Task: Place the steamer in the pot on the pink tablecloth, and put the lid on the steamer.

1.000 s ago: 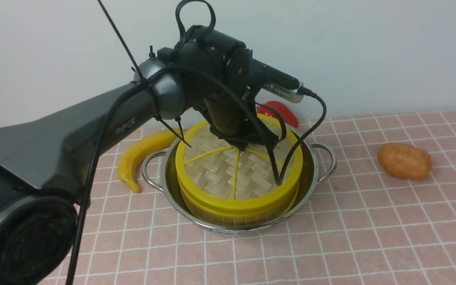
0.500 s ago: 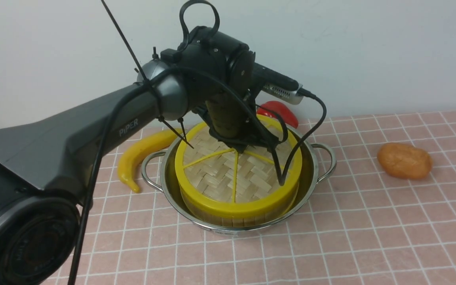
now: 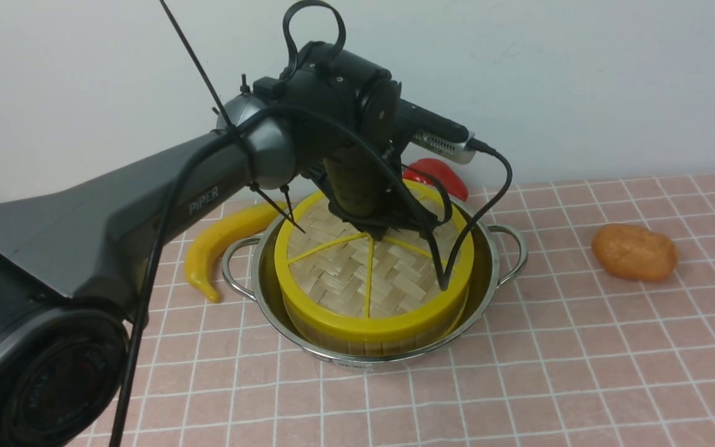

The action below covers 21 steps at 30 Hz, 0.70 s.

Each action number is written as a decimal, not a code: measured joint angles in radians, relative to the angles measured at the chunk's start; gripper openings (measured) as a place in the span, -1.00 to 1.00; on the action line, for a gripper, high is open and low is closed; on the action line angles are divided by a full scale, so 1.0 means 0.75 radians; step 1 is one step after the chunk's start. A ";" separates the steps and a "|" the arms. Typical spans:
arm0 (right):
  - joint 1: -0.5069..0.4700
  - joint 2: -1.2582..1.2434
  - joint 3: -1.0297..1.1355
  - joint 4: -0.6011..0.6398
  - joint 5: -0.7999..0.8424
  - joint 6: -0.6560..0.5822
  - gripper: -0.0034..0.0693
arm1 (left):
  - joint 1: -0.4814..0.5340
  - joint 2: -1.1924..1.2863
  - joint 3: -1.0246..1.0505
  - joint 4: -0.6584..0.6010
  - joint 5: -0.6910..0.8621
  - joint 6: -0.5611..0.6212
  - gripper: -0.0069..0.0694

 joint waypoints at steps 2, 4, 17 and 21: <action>0.000 0.000 0.000 0.000 0.000 0.000 0.51 | 0.000 0.000 0.000 0.000 -0.003 0.000 -0.51; 0.000 0.000 0.000 0.003 0.000 0.000 0.51 | 0.000 0.000 0.000 0.000 -0.003 0.000 -0.51; 0.000 0.000 0.000 0.034 0.000 0.000 0.51 | -0.001 0.001 -0.036 0.043 0.007 0.000 0.30; 0.000 0.000 0.000 0.034 0.000 -0.004 0.51 | 0.000 -0.033 -0.162 0.076 0.084 0.000 0.58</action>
